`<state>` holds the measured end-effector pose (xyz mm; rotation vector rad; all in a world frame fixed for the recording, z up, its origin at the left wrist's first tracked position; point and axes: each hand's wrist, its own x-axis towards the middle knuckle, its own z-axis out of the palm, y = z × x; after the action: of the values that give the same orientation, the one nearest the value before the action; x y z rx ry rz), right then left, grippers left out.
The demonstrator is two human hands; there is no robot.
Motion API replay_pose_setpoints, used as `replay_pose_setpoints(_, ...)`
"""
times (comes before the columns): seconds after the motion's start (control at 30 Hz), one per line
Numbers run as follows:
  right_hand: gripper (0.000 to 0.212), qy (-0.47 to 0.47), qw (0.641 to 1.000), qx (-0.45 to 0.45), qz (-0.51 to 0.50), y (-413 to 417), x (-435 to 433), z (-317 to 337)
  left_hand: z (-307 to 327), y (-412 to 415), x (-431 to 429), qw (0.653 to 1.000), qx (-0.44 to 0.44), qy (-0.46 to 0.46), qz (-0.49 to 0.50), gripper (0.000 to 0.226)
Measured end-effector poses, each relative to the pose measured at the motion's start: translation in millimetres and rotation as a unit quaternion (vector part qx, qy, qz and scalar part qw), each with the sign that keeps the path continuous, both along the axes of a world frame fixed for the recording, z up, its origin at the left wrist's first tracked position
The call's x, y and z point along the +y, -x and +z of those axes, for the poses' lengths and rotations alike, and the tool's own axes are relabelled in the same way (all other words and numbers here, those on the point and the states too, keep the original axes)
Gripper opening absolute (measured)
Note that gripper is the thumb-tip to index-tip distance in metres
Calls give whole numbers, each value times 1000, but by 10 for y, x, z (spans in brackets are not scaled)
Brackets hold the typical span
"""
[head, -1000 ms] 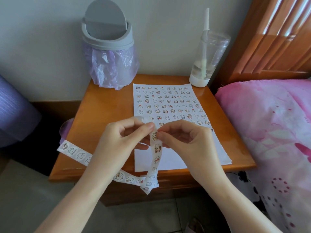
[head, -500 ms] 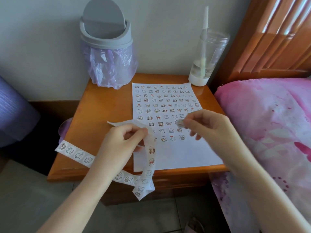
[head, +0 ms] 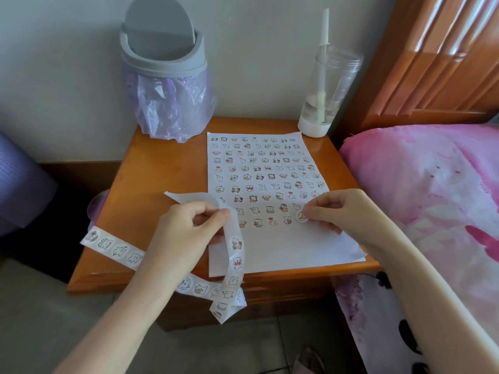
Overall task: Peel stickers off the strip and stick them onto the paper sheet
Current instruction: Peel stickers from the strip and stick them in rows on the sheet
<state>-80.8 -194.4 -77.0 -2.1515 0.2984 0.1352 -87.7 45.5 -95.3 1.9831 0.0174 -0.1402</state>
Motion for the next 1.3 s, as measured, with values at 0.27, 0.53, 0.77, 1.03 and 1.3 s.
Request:
replay_pose_setpoints(0.27,5,2,1000,-11,-5,-1,10,-28,0,0,1,1000,0,-7,-8,14)
replay_pose_setpoints(0.53,4,2,1000,-21,-9,-8,10,-63,-4,-9,-4,1000,-1,-11,-10,13)
replay_pose_setpoints(0.77,3,8,999,-28,-13,-8,10,-92,1,-5,8,1000,-1,-10,-12,15)
replay_pose_setpoints(1.03,5,22,999,-40,-9,-3,31,-103,1,-10,4,1000,1,-14,-12,14)
replay_pose_setpoints(1.3,7,35,997,-64,4,5,25,-153,-3,-8,2,1000,1,-9,-6,14)
